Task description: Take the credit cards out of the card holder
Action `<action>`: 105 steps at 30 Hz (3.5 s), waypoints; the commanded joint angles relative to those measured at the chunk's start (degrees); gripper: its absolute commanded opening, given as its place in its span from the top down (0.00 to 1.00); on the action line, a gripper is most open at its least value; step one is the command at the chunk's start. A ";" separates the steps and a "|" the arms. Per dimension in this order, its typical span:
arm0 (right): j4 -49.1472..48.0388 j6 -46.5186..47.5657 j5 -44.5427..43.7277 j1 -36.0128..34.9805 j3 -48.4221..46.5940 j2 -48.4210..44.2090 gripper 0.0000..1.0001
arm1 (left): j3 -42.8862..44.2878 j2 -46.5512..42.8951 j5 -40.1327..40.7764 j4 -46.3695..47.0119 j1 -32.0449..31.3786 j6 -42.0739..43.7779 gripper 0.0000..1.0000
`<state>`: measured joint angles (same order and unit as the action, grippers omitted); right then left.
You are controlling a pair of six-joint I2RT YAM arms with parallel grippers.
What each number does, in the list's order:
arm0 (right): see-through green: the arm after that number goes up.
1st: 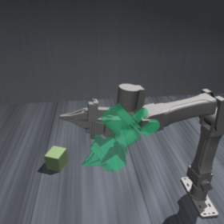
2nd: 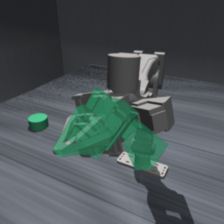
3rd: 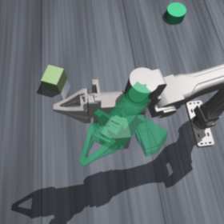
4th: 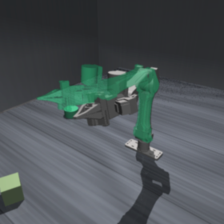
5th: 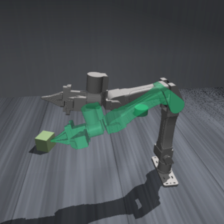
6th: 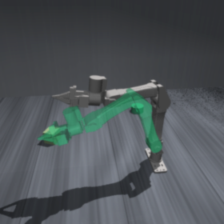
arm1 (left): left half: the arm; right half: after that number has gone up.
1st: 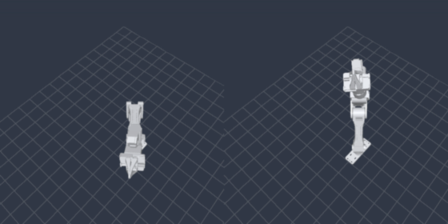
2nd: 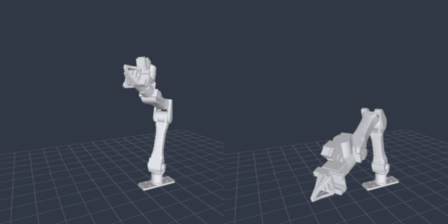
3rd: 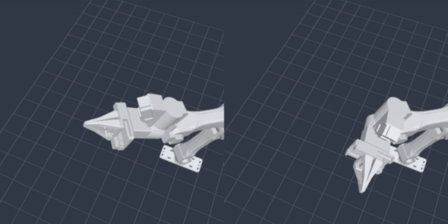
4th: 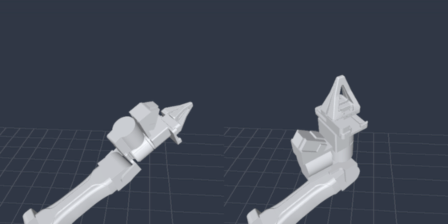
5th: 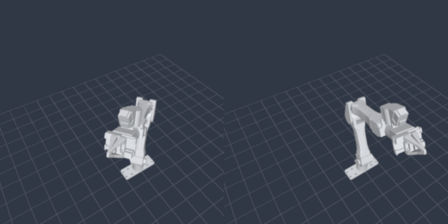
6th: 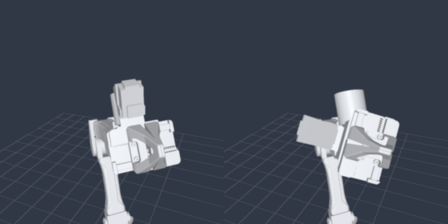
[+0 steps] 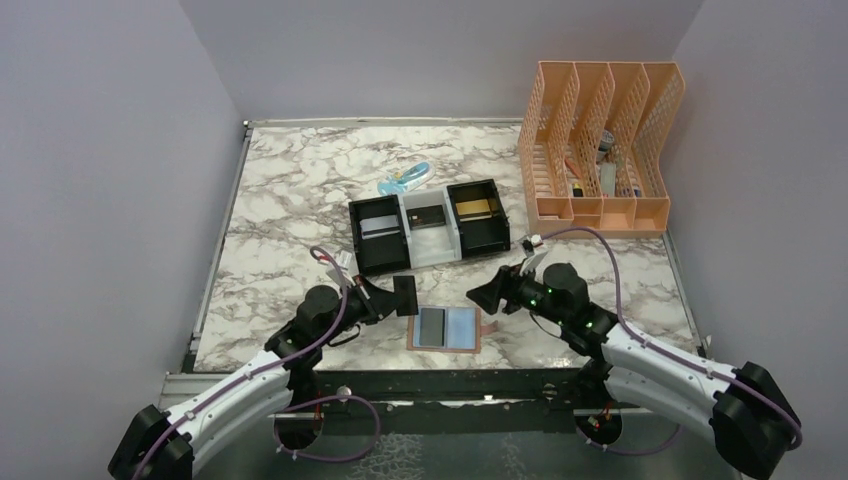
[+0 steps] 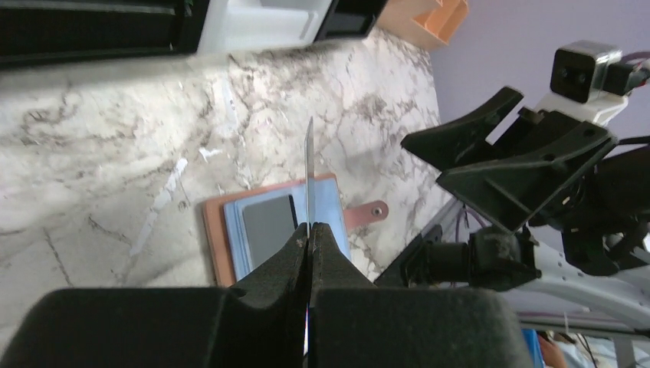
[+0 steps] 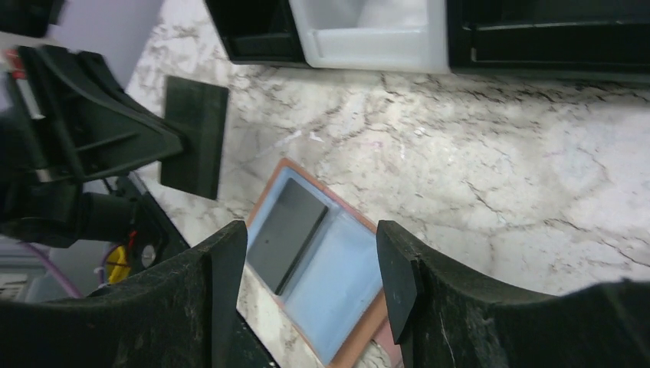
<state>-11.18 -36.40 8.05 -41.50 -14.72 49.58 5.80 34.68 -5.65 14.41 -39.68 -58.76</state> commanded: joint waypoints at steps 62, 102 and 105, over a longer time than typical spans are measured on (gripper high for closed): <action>-52.63 -30.44 33.56 -1.92 -8.15 29.19 0.92 | -2.99 10.35 -17.32 42.98 -2.44 -8.40 1.00; 5.92 10.72 -8.94 -1.83 -11.82 6.37 0.99 | 31.54 -3.15 23.81 -49.62 -2.46 14.94 0.01; 5.50 13.98 -8.08 -1.81 -13.18 6.73 0.99 | 36.53 0.43 27.79 -52.51 -2.50 20.20 0.01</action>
<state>-6.72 -29.32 2.09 -43.44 -24.56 55.99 35.53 31.09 12.36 -28.38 -42.13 -46.81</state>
